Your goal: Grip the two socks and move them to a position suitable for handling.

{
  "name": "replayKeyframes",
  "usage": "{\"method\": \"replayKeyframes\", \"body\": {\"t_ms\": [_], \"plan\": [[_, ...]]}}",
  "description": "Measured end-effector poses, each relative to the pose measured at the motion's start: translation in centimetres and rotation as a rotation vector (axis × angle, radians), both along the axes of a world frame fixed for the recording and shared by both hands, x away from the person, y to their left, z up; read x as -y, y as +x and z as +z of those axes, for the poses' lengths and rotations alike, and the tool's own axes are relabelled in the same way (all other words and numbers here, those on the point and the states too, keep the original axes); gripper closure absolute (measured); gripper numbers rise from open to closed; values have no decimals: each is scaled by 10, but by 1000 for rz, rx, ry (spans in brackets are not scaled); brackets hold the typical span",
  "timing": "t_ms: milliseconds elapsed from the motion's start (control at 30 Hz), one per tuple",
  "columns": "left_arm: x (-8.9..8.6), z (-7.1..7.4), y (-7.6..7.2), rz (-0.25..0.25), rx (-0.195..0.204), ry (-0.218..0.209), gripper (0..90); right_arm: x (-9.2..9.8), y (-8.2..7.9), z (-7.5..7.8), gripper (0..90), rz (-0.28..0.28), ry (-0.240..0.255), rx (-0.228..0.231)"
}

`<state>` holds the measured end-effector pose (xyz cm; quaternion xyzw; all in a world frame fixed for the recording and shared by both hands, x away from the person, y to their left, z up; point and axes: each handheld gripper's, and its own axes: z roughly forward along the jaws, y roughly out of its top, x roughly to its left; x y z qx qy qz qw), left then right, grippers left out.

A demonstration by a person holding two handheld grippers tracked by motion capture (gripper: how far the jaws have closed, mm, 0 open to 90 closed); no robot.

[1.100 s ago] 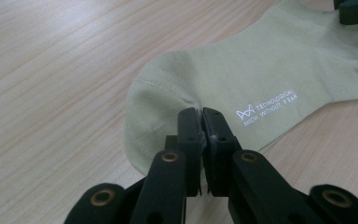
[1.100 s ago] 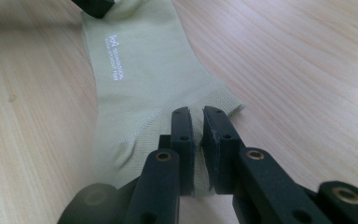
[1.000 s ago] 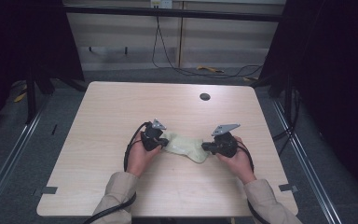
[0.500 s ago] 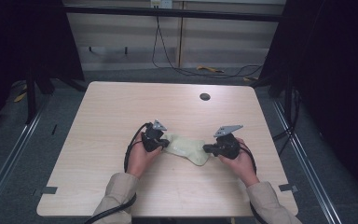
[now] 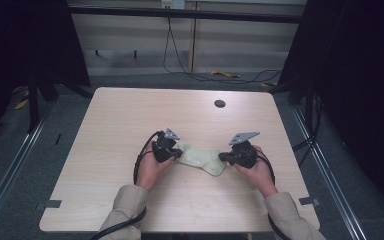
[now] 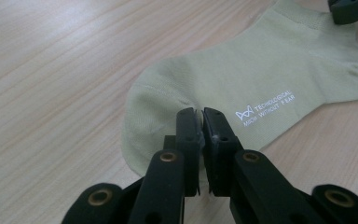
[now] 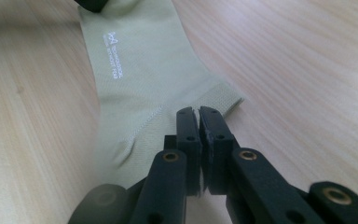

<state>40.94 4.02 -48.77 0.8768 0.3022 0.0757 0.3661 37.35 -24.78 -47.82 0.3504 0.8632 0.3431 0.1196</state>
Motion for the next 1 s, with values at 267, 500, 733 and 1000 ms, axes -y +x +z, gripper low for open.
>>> {"method": "replayKeyframes", "body": {"t_ms": [267,500,733,1000], "plan": [[-2,1,-2,9,14,-14,791,2,1,-5,836,-10,-1,4],[-23,14,3,109,102,-39,583,3,-7,-1,783,-28,11,63],[-19,-1,12,111,65,3,665,1,-11,-7,774,-29,7,62],[-12,-8,8,59,32,44,821,1,-12,-15,768,-31,-4,57]]}}
